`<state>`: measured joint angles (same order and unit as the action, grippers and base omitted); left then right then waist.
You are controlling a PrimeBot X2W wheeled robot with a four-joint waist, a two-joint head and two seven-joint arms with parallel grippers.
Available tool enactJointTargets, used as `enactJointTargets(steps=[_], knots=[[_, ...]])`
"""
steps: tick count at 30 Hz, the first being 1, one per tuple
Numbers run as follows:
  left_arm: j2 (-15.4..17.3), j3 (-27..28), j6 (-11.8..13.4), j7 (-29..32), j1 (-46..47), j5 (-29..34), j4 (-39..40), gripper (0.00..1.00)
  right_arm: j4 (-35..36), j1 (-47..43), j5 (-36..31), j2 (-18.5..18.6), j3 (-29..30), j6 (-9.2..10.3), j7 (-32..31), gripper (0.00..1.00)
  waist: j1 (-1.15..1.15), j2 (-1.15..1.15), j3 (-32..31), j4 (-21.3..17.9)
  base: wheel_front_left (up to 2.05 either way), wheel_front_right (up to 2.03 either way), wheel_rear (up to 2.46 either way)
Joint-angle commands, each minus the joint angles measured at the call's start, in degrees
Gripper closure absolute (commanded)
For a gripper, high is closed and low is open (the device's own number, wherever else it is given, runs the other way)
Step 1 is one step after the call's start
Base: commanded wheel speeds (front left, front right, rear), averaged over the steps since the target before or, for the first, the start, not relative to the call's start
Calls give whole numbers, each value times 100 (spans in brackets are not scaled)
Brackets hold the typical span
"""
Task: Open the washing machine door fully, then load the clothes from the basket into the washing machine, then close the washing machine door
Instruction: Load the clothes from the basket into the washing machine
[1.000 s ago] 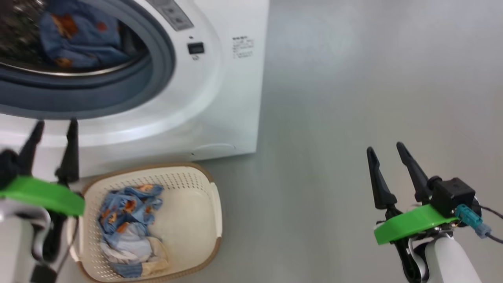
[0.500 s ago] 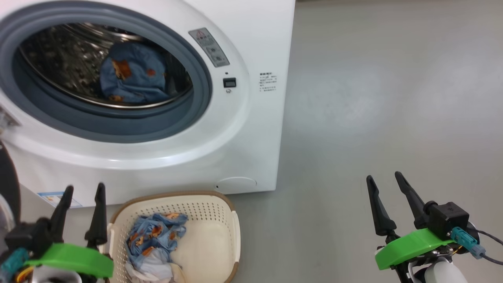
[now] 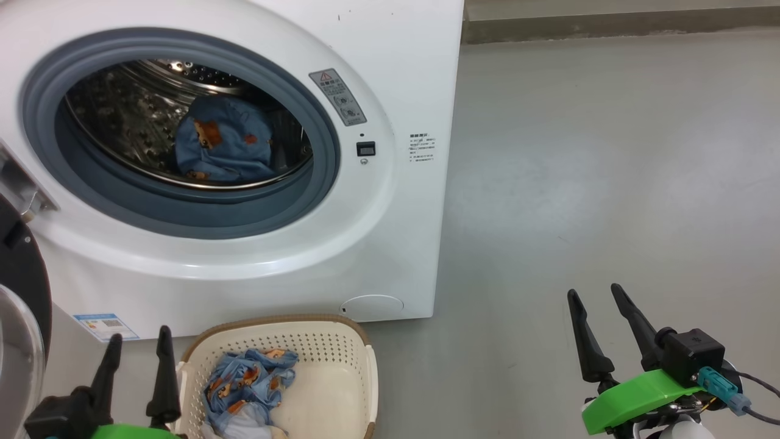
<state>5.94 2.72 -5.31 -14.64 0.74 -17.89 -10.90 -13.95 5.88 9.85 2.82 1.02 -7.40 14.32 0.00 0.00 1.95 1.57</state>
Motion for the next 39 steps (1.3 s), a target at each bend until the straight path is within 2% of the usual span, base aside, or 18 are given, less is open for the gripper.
enactJointTargets(steps=[1,15,39], knots=[[59,228,-32,-36,62,66,188,0,124,39,49,6,-140,-9,68,0,0,0,-1,-1,0,0,0],[-162,251,-179,-36,-93,360,218,0,87,2,106,6,-183,-9,68,0,0,0,-62,-47,0,0,0],[-260,230,-216,-36,-77,349,118,0,70,-12,70,6,-194,-9,68,0,0,0,-82,-27,0,0,0]])
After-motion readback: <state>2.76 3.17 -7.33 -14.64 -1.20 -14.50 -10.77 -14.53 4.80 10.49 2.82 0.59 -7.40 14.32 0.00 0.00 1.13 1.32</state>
